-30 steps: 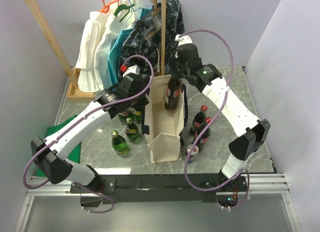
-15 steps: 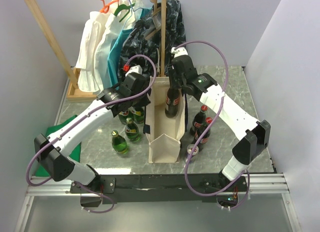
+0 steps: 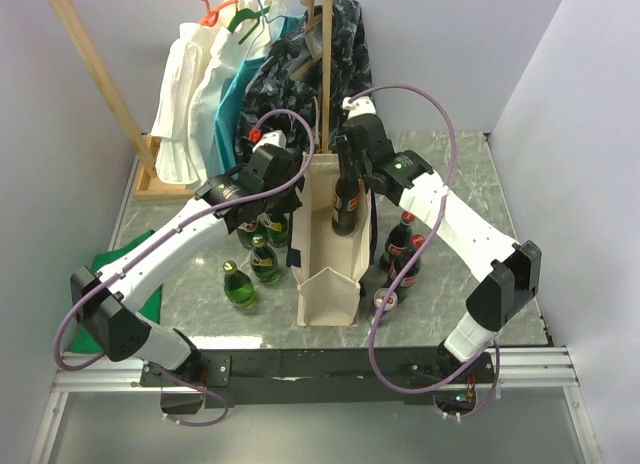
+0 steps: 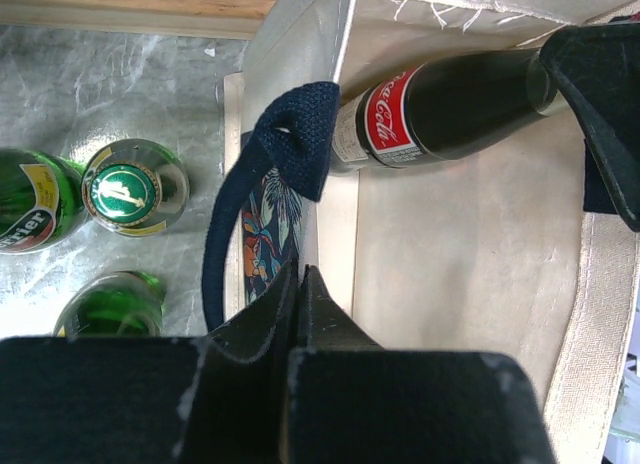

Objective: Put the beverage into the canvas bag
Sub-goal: Place the drink in the canvas bag.

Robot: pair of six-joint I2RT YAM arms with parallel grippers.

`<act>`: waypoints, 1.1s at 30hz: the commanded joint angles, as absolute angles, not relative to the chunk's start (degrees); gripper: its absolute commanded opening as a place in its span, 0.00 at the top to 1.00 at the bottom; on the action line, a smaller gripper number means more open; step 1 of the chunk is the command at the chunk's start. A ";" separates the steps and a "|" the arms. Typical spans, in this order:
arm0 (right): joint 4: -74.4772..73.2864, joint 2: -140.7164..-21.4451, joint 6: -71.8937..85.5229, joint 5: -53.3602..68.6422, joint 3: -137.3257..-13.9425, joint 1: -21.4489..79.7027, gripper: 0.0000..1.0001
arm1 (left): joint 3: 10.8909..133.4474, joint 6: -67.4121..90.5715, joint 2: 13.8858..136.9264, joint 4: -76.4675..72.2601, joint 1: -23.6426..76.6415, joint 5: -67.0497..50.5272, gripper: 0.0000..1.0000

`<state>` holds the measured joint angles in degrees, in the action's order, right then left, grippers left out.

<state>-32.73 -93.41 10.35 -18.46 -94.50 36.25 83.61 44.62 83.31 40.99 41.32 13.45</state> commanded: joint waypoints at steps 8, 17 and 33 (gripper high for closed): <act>-21.88 -85.61 9.49 -22.41 -92.64 37.09 1.00 | 86.48 43.33 83.58 40.17 41.40 13.36 0.99; -22.59 -85.52 10.72 -22.50 -90.00 37.44 1.00 | 86.49 42.89 83.76 40.25 41.31 13.36 0.88; -24.17 -86.66 10.90 -23.20 -92.37 37.44 0.60 | 86.57 42.36 83.58 40.08 41.40 13.10 0.82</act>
